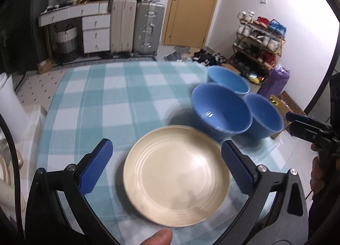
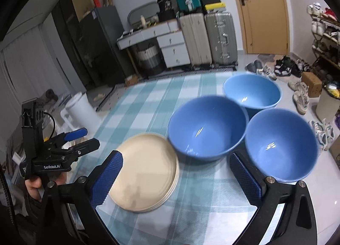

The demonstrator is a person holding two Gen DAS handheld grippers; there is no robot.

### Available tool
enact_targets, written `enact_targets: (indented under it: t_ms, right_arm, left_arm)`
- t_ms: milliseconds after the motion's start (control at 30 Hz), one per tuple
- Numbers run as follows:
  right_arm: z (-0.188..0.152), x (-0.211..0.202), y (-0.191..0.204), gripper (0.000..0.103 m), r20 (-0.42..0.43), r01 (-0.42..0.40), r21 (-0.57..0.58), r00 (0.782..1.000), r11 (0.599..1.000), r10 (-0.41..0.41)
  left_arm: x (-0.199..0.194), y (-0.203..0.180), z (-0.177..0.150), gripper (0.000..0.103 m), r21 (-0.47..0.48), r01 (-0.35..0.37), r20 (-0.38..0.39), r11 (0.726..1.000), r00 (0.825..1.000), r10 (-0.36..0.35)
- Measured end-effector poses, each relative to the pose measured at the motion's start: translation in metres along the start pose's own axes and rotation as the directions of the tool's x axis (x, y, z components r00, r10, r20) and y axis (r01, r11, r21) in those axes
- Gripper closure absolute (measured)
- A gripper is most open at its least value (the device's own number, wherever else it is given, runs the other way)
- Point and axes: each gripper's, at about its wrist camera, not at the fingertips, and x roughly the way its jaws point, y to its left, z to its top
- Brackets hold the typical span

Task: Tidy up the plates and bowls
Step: 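Move both tools away from the plates toward the blue bowls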

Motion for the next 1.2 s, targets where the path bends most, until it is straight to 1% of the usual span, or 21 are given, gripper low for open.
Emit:
enact_targets:
  t_ms: [300, 533, 800, 867, 1200]
  right_arm:
    - [0.028, -0.041, -0.023, 0.001, 0.098, 0.082, 0.025, 0.992, 0.996, -0.084]
    - [0.051, -0.054, -0.047, 0.001, 0.12, 0.125, 0.068, 0.984, 0.99, -0.132]
    - [0.074, -0.052, -0.074, 0.001, 0.125, 0.154, 0.106, 0.978, 0.982, -0.167]
    - [0.081, -0.048, -0.082, 0.001, 0.124, 0.165, 0.112, 0.976, 0.98, -0.178]
    - [0.11, -0.034, -0.104, 0.001, 0.119, 0.194, 0.108, 0.971, 0.975, -0.207]
  left_arm:
    - [-0.001, -0.029, 0.041, 0.001, 0.029, 0.03, 0.034, 0.999, 0.999, -0.031]
    - [0.018, -0.04, 0.07, 0.001, 0.025, 0.054, 0.033, 0.998, 0.998, -0.054]
    - [0.053, -0.04, 0.099, 0.001, 0.008, 0.066, 0.008, 0.998, 0.998, -0.066]
    - [0.062, -0.041, 0.106, 0.001, 0.007, 0.059, 0.002, 0.998, 0.998, -0.059]
    - [0.114, -0.054, 0.132, 0.001, 0.02, 0.061, -0.051, 0.998, 0.997, -0.06]
